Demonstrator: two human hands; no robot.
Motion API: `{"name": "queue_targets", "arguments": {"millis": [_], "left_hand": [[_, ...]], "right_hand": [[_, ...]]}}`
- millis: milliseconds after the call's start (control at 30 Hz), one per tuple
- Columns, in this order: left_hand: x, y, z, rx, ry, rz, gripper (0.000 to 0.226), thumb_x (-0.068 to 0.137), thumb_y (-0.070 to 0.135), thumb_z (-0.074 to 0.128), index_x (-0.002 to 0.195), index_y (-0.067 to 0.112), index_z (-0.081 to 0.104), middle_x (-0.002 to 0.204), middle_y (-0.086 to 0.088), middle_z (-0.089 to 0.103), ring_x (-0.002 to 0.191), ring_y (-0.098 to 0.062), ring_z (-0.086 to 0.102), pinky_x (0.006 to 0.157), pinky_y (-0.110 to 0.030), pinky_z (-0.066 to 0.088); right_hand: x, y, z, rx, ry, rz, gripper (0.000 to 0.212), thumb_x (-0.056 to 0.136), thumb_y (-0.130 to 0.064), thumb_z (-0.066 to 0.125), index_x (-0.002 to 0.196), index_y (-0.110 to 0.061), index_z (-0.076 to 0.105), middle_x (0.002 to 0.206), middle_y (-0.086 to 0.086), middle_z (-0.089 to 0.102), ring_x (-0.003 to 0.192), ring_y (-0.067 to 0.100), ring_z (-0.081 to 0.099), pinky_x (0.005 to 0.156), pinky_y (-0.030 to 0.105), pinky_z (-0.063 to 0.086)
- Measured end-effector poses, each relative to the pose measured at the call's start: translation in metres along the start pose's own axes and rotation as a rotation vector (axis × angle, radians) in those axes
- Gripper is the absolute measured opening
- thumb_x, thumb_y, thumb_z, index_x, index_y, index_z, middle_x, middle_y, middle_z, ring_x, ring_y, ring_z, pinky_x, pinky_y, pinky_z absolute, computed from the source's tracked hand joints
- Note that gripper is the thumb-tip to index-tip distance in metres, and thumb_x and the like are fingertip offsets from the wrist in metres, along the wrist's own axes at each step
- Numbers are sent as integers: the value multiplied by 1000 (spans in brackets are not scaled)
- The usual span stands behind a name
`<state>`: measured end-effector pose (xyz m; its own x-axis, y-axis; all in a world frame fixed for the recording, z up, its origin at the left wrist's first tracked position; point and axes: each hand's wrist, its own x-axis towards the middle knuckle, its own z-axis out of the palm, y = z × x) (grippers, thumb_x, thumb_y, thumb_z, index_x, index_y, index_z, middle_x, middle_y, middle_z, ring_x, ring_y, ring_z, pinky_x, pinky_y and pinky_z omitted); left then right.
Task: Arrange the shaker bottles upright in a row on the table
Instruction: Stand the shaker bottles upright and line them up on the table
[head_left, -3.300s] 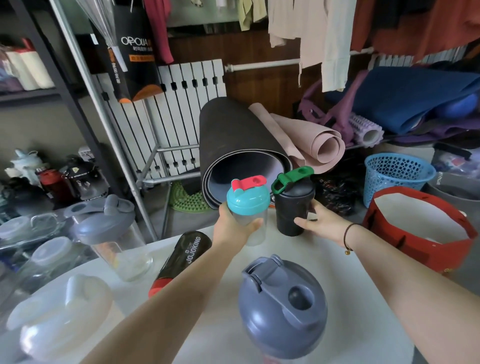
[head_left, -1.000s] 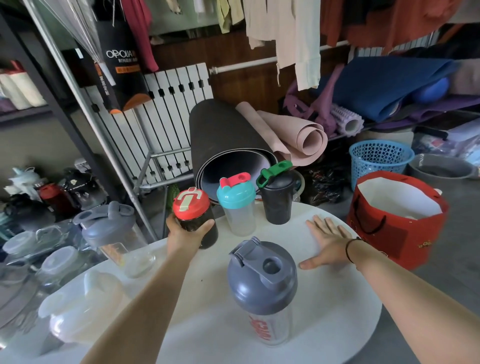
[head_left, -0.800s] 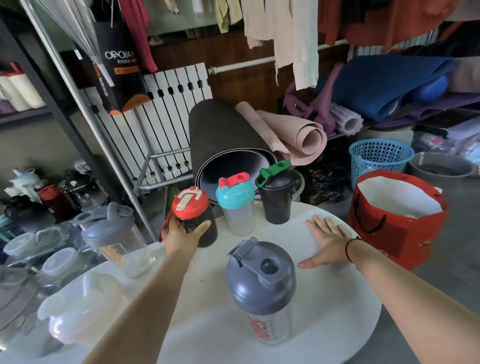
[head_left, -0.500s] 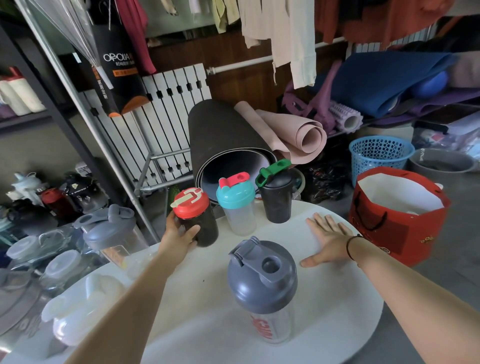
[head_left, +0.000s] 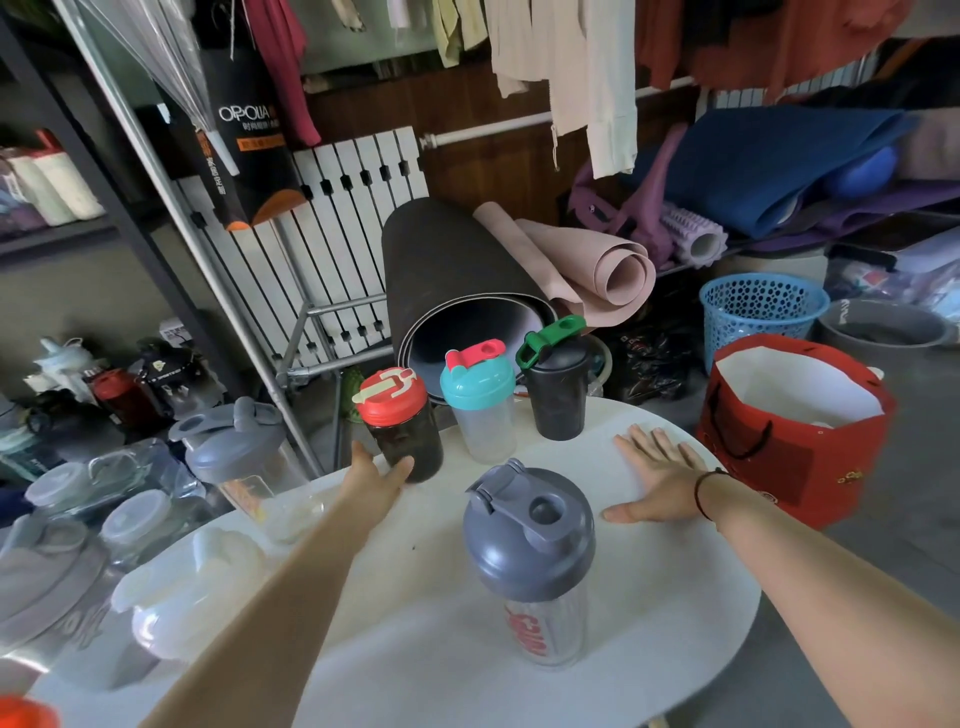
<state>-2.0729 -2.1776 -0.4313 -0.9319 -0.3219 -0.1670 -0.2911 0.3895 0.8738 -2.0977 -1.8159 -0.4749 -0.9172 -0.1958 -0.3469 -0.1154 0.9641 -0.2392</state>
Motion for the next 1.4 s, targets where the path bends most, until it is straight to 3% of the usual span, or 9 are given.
{"name": "queue_targets", "arguments": {"millis": [167,267,400,500,700,800,900,1233,1400], "left_hand": [[-103,-36,45,-157,-71,-64,48,82,-12,54,128,3,50,127,-29,54,91,-29,57,71,-34,49],[-173,-47,68,-258,-220,-29,81,53,-3,64,127,20,43,118,-10,54,87,-19,55,63,-21,43],[-191,-34,84,-333,-298,52,88,42,11,82,119,28,44,111,-5,59,86,-14,65,66,-27,54],[-177,-14,87,-301,-307,103,81,60,8,88,122,29,40,114,-2,61,99,-18,65,77,-30,58],[-142,27,94,-223,-312,238,61,64,26,85,111,42,49,112,18,61,106,-10,62,72,-21,56],[-132,47,108,-332,-343,254,67,71,25,80,126,38,43,114,23,54,105,-10,63,82,-28,57],[-127,65,123,-335,-369,299,59,76,22,77,112,53,43,108,31,53,92,7,61,68,-11,51],[-102,73,167,-2,-322,130,83,83,44,66,150,21,22,145,-4,45,133,-25,44,107,-37,40],[-99,42,157,227,-348,101,59,94,47,45,146,19,35,147,-6,45,131,-26,46,106,-32,38]], "right_hand": [[-22,-15,12,-4,26,36,89,81,-69,41,149,-35,-5,159,-1,-20,145,26,-18,115,50,-4],[-48,-29,8,40,-48,-84,95,74,-62,60,147,-41,3,160,0,-11,145,28,-11,115,52,0],[-96,-65,5,444,-305,-448,95,61,-38,85,131,-57,25,140,-22,39,128,0,37,108,32,35],[-112,-85,9,559,-70,-425,84,61,-37,87,129,-34,38,124,-13,57,117,9,53,100,34,45],[-117,-88,-12,658,415,-261,69,55,-43,85,111,-29,47,99,-8,64,96,16,63,78,32,55],[-112,-88,-12,685,556,-119,69,53,-44,83,108,-27,45,94,-8,60,84,16,60,66,30,50],[-102,-84,-10,715,683,5,67,55,-33,84,108,-18,47,89,-8,55,78,20,57,54,25,42],[-50,-75,-1,893,784,283,32,84,-25,59,110,-13,45,110,11,57,92,33,60,75,42,52],[-38,-78,5,795,745,322,81,65,-25,84,127,-14,34,129,12,46,107,37,57,81,43,50]]}}
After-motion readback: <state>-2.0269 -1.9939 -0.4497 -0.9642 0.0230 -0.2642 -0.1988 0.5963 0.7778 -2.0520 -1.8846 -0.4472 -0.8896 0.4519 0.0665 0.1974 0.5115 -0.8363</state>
